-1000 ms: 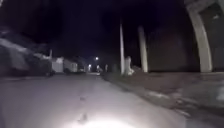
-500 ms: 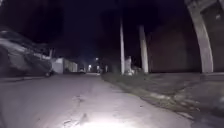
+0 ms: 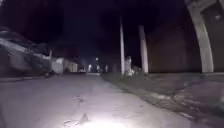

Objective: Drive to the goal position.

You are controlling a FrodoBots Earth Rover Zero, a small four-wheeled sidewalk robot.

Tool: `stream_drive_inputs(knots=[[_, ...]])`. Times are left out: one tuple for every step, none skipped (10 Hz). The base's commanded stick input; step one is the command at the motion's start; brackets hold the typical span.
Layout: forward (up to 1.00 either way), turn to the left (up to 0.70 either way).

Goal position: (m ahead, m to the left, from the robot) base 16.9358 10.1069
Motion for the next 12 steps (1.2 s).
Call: stream_drive_inputs(knots=[[0.50, 0.00], [0.50, 0.00], [0.50, 0.00], [0.50, 0.00], [0.50, 0.00], [0.50, 0.00], [0.50, 0.00], [0.50, 0.00], [0.50, 0.00], [0.50, 0.00], [0.50, 0.00], [0.50, 0.00]])
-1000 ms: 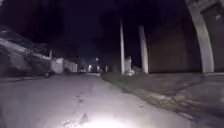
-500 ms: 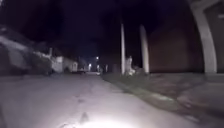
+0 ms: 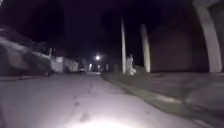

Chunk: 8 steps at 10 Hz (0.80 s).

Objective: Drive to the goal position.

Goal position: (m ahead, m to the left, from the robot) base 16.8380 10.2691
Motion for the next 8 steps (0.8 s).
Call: stream_drive_inputs(knots=[[0.50, 0.00], [0.50, 0.00], [0.50, 0.00], [0.50, 0.00], [0.50, 0.00], [0.50, 0.00], [0.50, 0.13], [0.50, 0.36]])
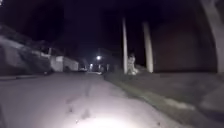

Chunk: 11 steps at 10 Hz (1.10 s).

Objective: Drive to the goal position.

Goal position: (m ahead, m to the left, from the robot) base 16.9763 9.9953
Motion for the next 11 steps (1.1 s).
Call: stream_drive_inputs(knots=[[0.50, 0.38], [0.50, 0.07], [0.50, 0.01], [0.50, 0.22], [0.50, 0.47], [0.50, 0.50], [0.50, 0.13], [0.50, 0.00], [0.50, 0.15], [0.50, 0.40], [0.50, 0.50]])
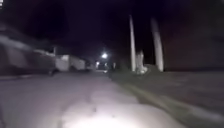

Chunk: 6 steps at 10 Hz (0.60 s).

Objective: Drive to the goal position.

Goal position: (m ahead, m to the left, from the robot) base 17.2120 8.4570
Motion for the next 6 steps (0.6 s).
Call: stream_drive_inputs(knots=[[0.50, 0.31], [0.50, 0.00], [0.50, 0.00], [0.50, 0.00], [0.50, 0.00], [0.50, 0.00]])
